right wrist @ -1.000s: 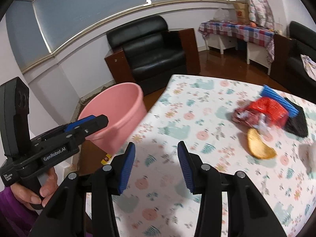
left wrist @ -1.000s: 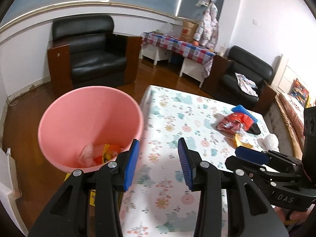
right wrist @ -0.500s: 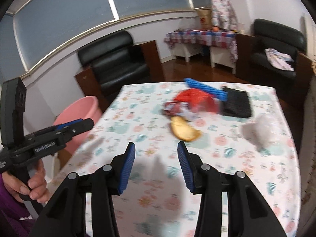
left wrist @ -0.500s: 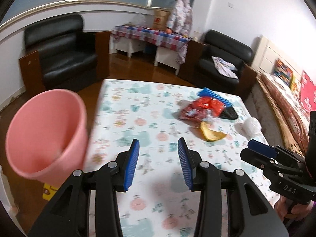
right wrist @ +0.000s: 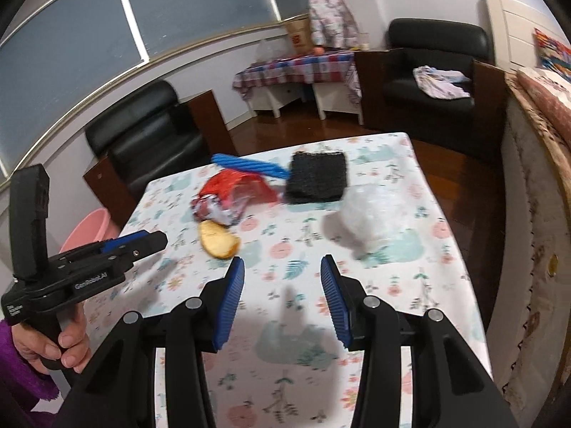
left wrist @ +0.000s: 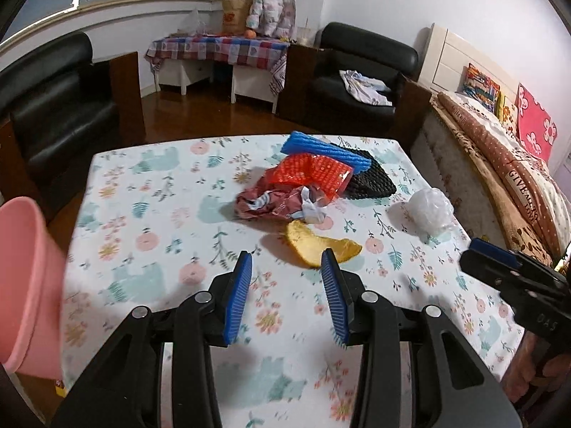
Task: Collect trash
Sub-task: 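Grasp the yellow chip with the left gripper while the right gripper grasps the white plastic bag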
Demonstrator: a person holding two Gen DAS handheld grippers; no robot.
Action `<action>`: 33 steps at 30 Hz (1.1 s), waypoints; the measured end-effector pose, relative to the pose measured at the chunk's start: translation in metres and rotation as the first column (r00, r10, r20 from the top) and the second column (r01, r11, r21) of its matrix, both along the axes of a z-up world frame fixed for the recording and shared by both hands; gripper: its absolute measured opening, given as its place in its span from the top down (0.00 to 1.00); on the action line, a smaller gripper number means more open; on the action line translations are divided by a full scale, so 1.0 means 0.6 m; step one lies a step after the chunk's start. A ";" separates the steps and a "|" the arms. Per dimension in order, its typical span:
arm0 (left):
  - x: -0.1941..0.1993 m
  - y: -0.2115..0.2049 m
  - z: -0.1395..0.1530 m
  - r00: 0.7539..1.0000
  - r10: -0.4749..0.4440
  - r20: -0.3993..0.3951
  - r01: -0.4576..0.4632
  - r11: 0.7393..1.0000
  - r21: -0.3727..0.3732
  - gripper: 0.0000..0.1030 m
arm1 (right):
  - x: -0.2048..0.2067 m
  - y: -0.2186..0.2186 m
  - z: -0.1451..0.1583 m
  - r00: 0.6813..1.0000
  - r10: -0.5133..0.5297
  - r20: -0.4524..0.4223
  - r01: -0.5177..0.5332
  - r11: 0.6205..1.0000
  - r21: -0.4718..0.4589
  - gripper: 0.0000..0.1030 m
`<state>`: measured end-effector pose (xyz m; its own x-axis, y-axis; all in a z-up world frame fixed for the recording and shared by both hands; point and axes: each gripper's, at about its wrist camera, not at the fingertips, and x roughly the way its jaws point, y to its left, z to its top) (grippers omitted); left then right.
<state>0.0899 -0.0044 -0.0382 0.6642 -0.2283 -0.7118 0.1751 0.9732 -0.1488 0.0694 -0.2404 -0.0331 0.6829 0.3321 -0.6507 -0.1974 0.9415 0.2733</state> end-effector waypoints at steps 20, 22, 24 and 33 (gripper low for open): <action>0.094 -0.030 -0.072 0.993 -0.004 -0.116 0.000 0.999 -0.038 0.91 | 0.066 -0.095 -0.027 0.987 -0.153 -0.057 0.156 0.986 0.066 0.45; 0.091 -0.029 -0.070 0.994 -0.006 -0.111 0.000 0.999 -0.048 0.94 | 0.071 -0.098 -0.030 0.985 -0.159 -0.063 0.163 0.984 0.075 0.42; 0.085 -0.029 -0.066 0.994 -0.008 -0.110 0.002 0.998 -0.059 0.95 | 0.078 -0.101 -0.033 0.984 -0.164 -0.069 0.170 0.982 0.085 0.42; 0.047 -0.016 -0.049 0.996 -0.016 -0.087 0.010 0.998 -0.070 0.95 | 0.118 -0.101 -0.050 0.980 -0.167 -0.107 0.178 0.979 0.099 0.41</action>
<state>0.1180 -0.0141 -0.0675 0.5964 -0.2871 -0.7495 0.1709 0.9578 -0.2310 0.1399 -0.3011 -0.0632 0.6710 0.2865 -0.6839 -0.0018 0.9230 0.3849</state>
